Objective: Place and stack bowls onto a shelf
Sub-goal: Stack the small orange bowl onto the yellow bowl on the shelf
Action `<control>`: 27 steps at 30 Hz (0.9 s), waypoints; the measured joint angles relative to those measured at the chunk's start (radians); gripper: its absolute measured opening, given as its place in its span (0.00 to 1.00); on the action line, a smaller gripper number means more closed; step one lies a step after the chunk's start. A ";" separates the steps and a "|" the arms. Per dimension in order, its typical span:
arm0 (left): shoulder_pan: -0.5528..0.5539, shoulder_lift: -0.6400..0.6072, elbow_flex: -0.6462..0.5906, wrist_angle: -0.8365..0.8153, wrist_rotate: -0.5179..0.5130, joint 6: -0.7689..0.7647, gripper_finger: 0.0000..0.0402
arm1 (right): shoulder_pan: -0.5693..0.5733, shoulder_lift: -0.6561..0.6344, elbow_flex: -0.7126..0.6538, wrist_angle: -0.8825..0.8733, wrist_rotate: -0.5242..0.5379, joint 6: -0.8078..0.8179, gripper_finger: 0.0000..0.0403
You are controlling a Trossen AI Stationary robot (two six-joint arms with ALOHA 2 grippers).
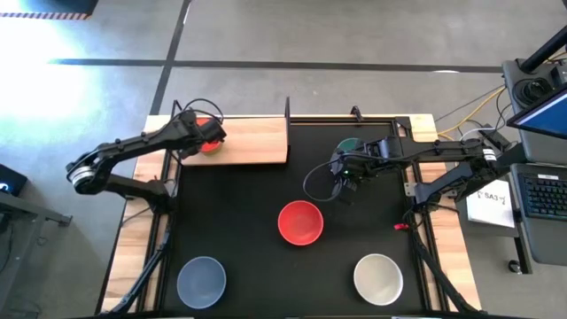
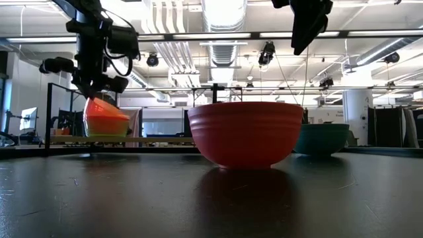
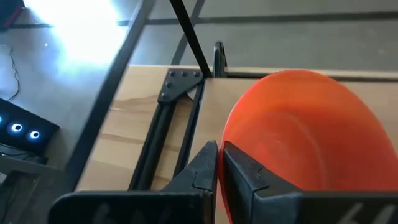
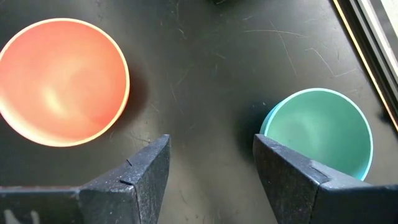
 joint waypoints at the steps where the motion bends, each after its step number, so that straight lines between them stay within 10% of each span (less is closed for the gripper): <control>1: 0.000 -0.006 0.001 0.000 -0.003 -0.001 0.00 | 0.000 0.000 0.000 0.000 0.000 0.000 0.54; 27: 0.005 -0.033 0.008 0.062 0.010 -0.057 0.00 | 0.000 0.000 0.000 0.001 0.000 0.001 0.54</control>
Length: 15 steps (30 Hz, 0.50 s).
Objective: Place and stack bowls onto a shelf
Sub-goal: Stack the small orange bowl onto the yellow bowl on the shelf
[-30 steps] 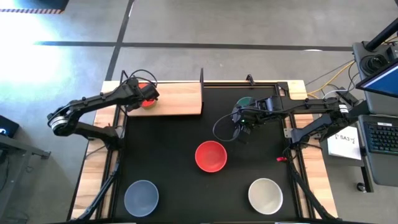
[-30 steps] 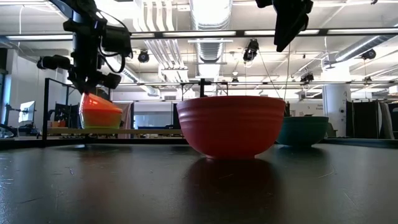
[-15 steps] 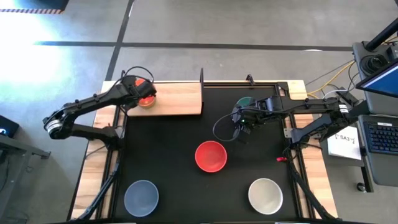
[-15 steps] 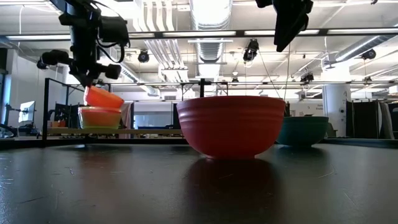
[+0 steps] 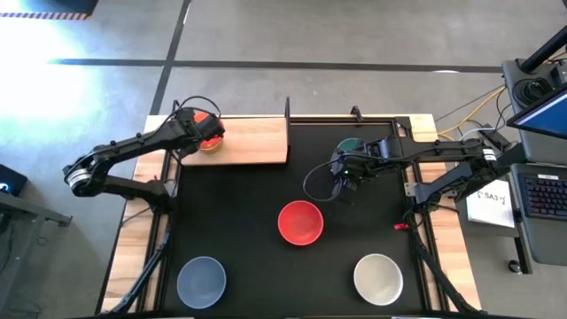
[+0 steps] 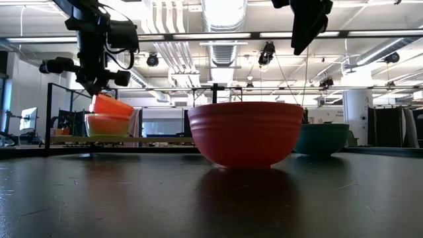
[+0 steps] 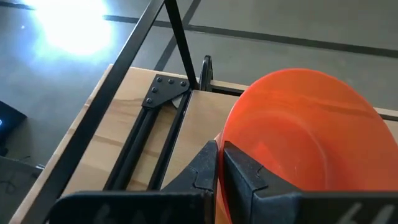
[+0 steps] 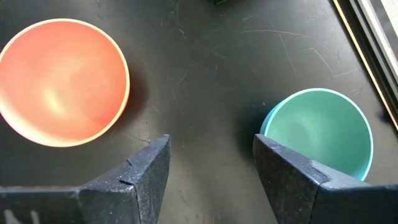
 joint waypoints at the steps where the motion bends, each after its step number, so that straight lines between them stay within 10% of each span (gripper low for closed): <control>1: 0.000 0.001 -0.002 0.001 0.000 -0.008 0.00 | 0.000 0.000 0.000 0.000 0.000 0.000 0.54; 15: 0.000 0.002 -0.121 0.069 0.025 -0.073 0.02 | 0.000 0.000 0.000 0.000 0.000 0.000 0.54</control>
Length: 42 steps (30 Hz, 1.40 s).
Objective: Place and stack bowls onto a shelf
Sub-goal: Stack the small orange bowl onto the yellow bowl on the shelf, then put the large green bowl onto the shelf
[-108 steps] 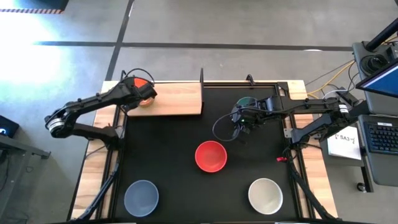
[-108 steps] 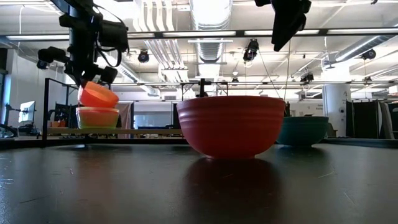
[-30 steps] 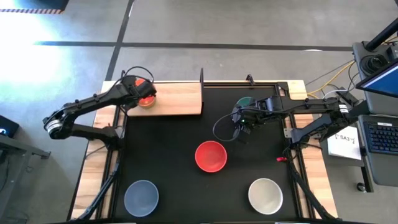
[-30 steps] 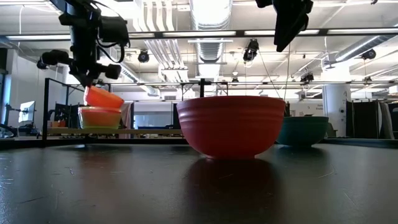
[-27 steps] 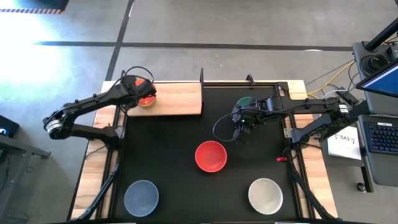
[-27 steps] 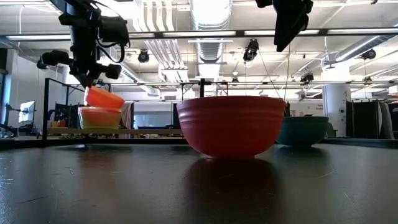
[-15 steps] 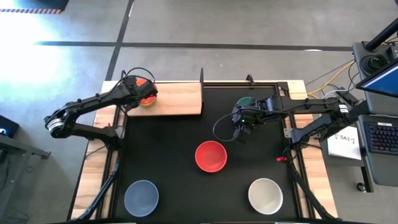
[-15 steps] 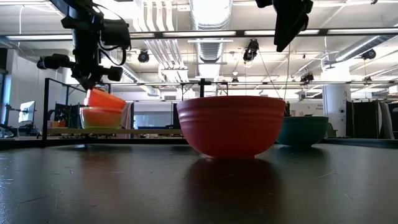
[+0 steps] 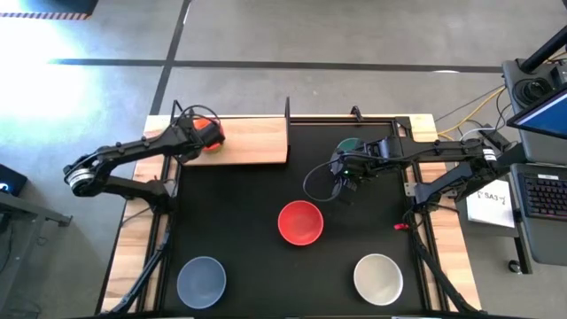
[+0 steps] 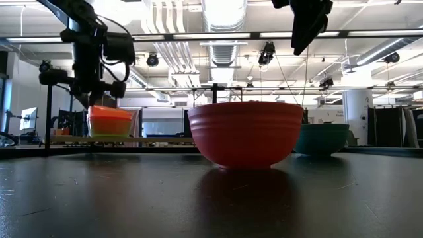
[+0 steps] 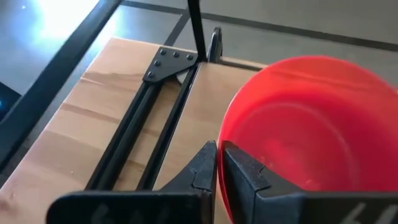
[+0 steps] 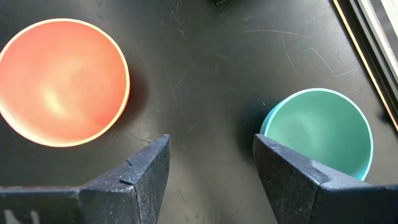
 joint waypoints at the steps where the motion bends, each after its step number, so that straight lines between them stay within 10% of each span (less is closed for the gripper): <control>1: 0.000 0.000 -0.006 0.000 0.002 0.002 0.03 | 0.000 0.000 0.000 0.000 0.000 0.000 0.54; 22: -0.054 -0.010 0.108 0.000 0.089 0.243 0.23 | 0.000 0.000 0.000 -0.024 0.000 0.000 0.54; 42: -0.850 -0.018 0.132 0.537 0.075 0.609 0.21 | -0.088 0.000 -0.208 -0.051 -0.056 0.102 0.54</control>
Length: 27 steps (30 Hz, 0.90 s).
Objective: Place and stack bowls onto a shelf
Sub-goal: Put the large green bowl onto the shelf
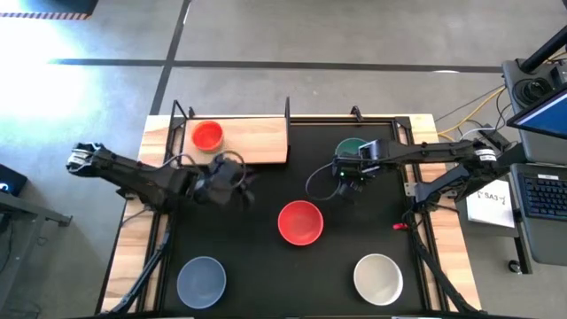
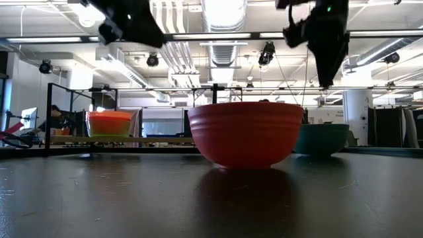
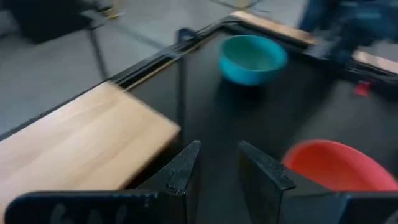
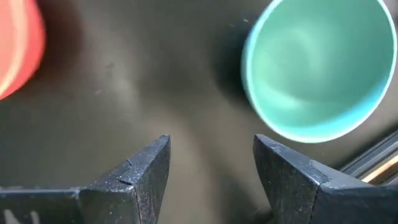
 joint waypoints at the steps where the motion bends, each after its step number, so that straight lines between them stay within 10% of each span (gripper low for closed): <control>1: -0.022 0.001 0.004 -0.001 0.000 0.001 0.21 | -0.019 0.000 -0.014 0.009 0.000 -0.007 0.54; 27: -0.113 0.014 0.016 0.046 0.127 -0.001 0.21 | -0.302 0.000 -0.346 0.454 -0.042 -0.273 0.54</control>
